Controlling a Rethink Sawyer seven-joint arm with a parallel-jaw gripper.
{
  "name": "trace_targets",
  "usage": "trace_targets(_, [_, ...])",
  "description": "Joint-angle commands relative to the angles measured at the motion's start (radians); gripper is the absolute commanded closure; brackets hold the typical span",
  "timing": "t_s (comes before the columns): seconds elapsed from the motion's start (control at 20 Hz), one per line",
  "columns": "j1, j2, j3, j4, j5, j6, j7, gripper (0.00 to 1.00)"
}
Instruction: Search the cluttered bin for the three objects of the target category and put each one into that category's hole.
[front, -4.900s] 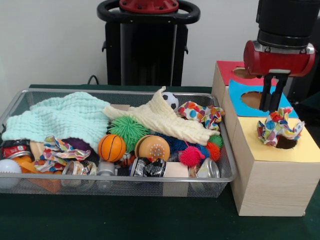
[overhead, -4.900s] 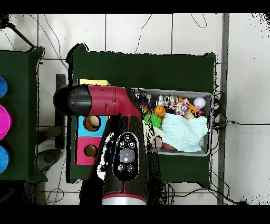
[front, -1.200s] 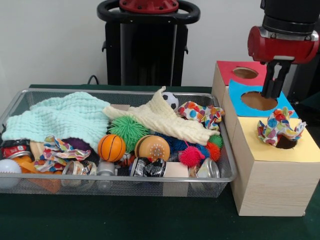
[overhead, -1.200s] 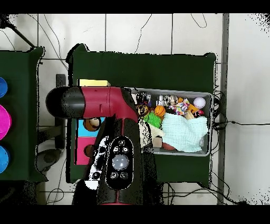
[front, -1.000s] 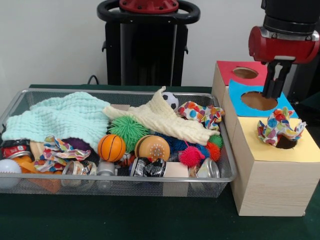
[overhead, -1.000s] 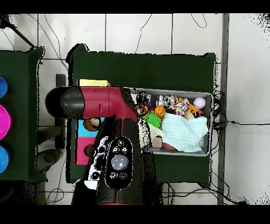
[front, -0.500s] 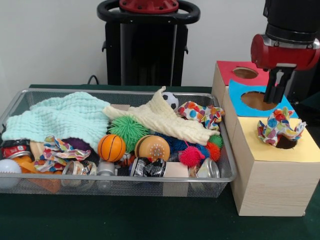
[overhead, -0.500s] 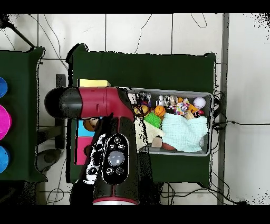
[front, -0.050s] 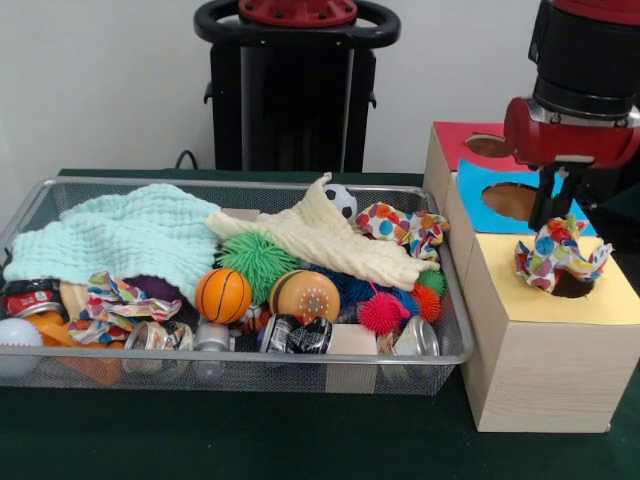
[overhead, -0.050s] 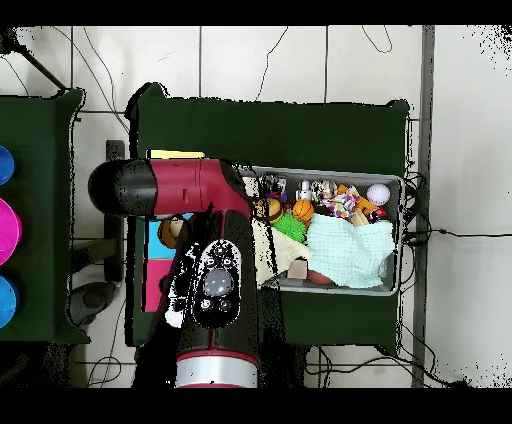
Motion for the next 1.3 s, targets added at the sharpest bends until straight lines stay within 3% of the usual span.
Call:
trace_targets(0.05, [-0.015, 0.086, 0.041, -0.121, 0.012, 0.1, 0.162, 1.0])
trace_targets(0.7, [-0.011, 0.133, 0.022, -0.176, 0.013, 0.107, 0.173, 1.0])
trace_targets(1.3, [-0.02, 0.113, -0.003, -0.056, -0.011, 0.066, 0.155, 1.0])
